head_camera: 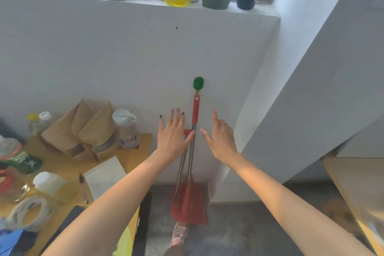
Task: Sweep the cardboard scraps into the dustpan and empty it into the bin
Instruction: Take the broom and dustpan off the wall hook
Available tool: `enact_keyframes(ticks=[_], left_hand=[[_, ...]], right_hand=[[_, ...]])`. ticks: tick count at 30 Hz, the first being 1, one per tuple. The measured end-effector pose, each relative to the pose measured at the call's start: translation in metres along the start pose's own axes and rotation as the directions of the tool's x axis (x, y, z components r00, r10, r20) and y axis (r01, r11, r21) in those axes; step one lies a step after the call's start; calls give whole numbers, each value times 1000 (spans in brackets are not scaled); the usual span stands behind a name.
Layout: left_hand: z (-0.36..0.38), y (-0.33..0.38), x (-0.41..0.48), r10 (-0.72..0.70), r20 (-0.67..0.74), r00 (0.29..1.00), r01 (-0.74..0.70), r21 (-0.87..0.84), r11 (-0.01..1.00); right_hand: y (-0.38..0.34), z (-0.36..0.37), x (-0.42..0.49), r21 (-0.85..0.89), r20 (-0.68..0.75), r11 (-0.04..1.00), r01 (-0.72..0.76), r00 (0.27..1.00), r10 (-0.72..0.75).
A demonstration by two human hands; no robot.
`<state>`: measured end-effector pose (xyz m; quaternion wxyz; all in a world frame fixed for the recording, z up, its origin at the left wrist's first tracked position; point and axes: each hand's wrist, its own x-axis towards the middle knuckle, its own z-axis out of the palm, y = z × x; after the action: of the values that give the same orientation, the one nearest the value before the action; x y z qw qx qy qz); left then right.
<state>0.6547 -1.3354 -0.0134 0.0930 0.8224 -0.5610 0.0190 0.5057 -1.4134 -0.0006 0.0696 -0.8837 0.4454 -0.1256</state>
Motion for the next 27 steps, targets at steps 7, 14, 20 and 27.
enact_keyframes(ticks=[7,14,20,27], left_hand=[[51,-15,74,-17,232,973,-3,86,996],[100,-14,117,5,566,825,-147,205,968],[124,-13,118,-11,573,820,-78,130,988],[118,-18,127,10,576,817,-83,100,992]], right_hand=[[-3,25,83,154,179,974,-166,974,138],[-8,58,140,176,422,909,-379,863,278],[-13,86,153,307,503,781,-544,789,352],[-7,79,157,351,472,791,-501,824,313]])
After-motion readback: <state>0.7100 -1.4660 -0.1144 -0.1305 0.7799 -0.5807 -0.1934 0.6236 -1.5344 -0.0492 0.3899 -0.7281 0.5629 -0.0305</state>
